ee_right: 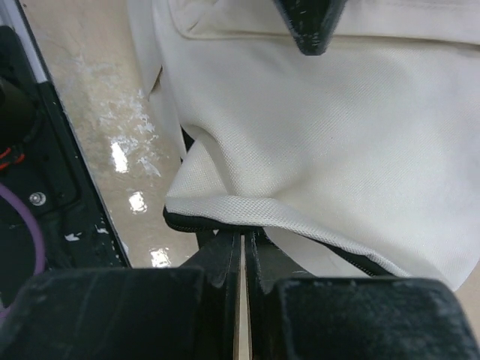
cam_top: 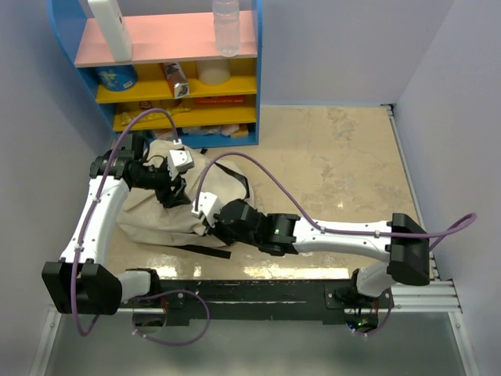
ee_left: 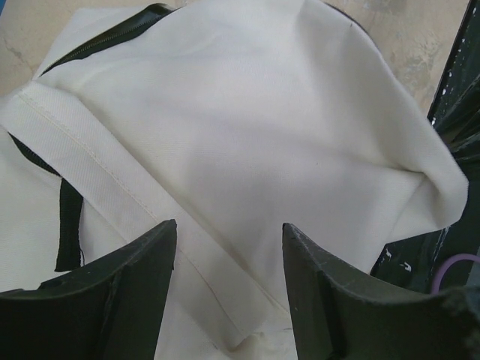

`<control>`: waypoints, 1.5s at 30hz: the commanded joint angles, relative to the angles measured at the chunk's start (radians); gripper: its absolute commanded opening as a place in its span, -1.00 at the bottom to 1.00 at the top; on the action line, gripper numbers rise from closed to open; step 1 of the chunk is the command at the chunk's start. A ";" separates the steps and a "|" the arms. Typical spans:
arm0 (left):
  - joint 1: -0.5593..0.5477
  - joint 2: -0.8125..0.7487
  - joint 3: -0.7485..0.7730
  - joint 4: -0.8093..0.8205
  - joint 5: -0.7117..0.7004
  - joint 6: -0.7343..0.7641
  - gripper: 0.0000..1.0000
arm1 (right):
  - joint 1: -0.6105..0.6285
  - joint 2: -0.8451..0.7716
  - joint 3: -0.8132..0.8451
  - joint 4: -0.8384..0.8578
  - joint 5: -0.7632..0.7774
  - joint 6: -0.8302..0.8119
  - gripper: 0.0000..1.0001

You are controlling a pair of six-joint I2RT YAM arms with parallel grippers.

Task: Pack the student bag
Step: Zip the student bag at the center of the board.

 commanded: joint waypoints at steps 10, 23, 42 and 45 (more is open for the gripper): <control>-0.001 -0.132 -0.080 -0.226 0.106 0.313 0.35 | 0.009 -0.196 -0.141 -0.007 -0.035 0.177 -0.99; -0.446 -0.229 -0.279 0.095 -0.104 0.029 0.33 | 0.010 -0.290 -0.316 0.012 -0.054 0.414 -0.99; -0.626 -0.260 -0.374 0.164 -0.232 -0.089 0.29 | 0.010 -0.272 -0.160 -0.068 -0.043 0.464 -1.00; -0.649 -0.255 -0.428 0.175 -0.272 -0.077 0.22 | 0.009 -0.258 -0.133 -0.089 -0.002 0.467 -1.00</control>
